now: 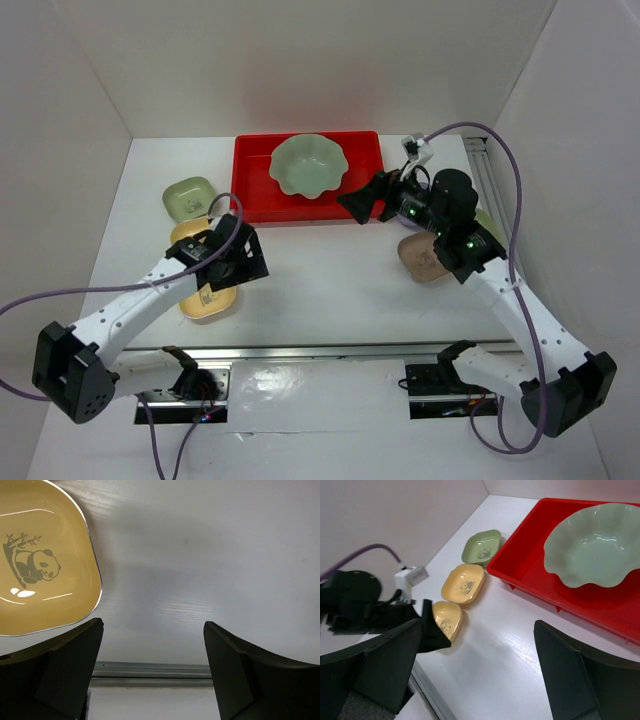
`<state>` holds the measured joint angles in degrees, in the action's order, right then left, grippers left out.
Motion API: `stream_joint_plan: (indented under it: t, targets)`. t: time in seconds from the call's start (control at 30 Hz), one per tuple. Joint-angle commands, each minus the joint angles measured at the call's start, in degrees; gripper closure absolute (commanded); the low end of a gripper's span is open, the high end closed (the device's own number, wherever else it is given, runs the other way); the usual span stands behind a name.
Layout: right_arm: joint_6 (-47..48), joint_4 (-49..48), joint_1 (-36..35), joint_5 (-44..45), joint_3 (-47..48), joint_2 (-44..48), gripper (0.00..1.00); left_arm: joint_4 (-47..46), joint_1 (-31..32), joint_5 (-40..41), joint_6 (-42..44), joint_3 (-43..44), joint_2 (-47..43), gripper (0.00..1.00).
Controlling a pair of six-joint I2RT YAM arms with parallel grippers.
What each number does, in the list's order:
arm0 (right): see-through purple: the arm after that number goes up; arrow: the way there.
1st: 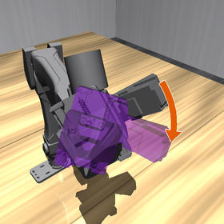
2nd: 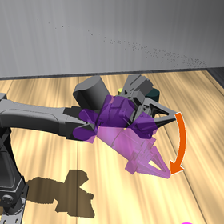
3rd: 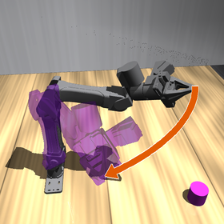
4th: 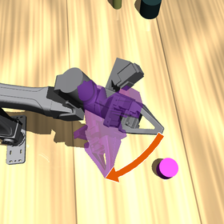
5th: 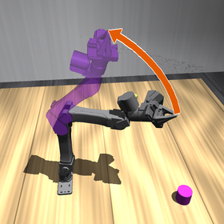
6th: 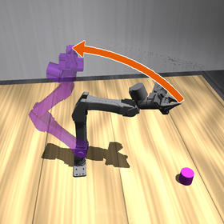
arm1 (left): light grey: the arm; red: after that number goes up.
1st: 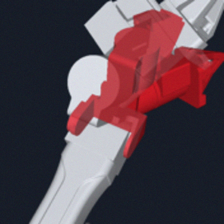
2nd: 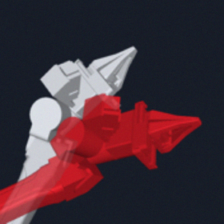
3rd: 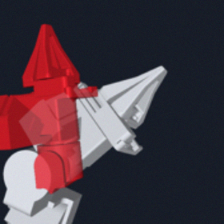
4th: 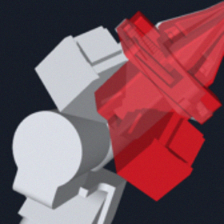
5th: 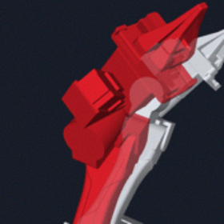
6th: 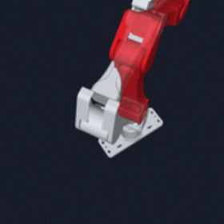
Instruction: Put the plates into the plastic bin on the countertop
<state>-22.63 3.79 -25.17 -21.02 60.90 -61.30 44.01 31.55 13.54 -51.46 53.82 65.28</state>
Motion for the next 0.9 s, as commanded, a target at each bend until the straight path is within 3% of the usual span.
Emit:
stream_joint_plan:
  t: [0.0,0.3,0.57,0.77,0.87]
  targets:
    - [1.45,0.77,-1.64,1.94,-0.79,4.68,0.00,-3.75,-0.87,2.54,-2.59,-1.87,2.56,0.06]
    - [3.21,2.02,-2.78,3.09,-2.02,5.84,0.00,-4.28,-3.34,5.36,-3.12,-3.46,3.89,0.06]
    - [1.89,-0.72,-3.31,1.94,-4.74,8.12,0.00,-10.43,-10.54,1.76,1.10,-7.85,4.76,0.07]
    - [1.89,-1.24,-4.44,1.94,-5.79,9.26,0.00,-16.49,-12.65,-1.84,2.24,-10.57,9.42,0.11]
    - [1.89,-1.24,-4.45,2.47,-5.80,9.88,0.00,-18.61,-12.65,-3.25,1.72,-11.20,13.29,0.20]
